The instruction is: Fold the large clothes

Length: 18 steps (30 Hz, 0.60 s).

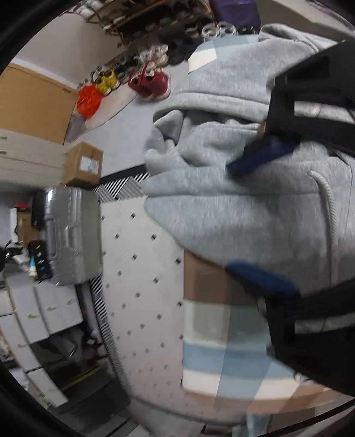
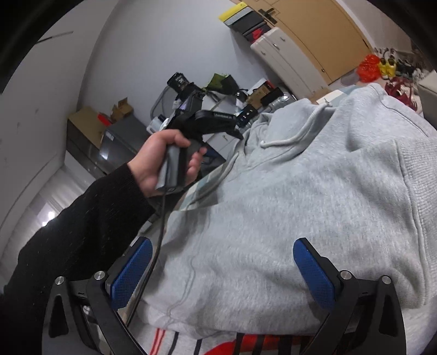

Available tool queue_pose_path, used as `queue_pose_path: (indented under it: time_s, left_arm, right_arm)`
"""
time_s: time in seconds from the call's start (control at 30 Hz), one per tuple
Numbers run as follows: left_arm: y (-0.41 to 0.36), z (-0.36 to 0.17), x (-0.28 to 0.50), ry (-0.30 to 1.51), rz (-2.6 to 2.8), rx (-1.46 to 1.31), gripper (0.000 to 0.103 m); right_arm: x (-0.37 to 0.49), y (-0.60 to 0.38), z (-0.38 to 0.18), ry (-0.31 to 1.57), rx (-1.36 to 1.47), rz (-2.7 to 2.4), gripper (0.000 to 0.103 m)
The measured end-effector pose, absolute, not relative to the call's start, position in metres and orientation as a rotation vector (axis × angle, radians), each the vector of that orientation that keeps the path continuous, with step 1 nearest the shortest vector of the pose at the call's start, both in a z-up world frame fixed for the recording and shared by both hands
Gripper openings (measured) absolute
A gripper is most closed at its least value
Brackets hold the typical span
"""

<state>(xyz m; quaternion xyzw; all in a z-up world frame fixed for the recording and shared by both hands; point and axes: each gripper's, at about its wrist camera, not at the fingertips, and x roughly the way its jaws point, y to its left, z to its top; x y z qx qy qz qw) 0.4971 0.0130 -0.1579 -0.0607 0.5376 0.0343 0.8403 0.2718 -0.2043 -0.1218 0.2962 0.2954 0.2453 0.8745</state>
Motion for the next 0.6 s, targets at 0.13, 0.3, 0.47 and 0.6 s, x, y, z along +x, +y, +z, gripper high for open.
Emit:
queue_pose_path:
  time_s: [0.13, 0.3, 0.47, 0.6]
  left_arm:
    - [0.008, -0.162, 0.494, 1.135, 0.024, -0.108, 0.027]
    - [-0.003, -0.157, 0.490, 1.148, -0.037, -0.119, 0.044]
    - [-0.020, -0.161, 0.499, 1.178, 0.083, -0.013, 0.074]
    - [-0.009, -0.175, 0.505, 1.223, 0.179, 0.017, 0.074]
  right_arm:
    - [0.272, -0.199, -0.120, 0.623, 0.605, 0.531, 0.103]
    - [0.269, -0.200, -0.126, 0.623, 0.614, 0.528, 0.103]
    - [0.263, -0.203, -0.129, 0.617, 0.623, 0.536, 0.103]
    - [0.261, -0.201, -0.128, 0.609, 0.619, 0.543, 0.103]
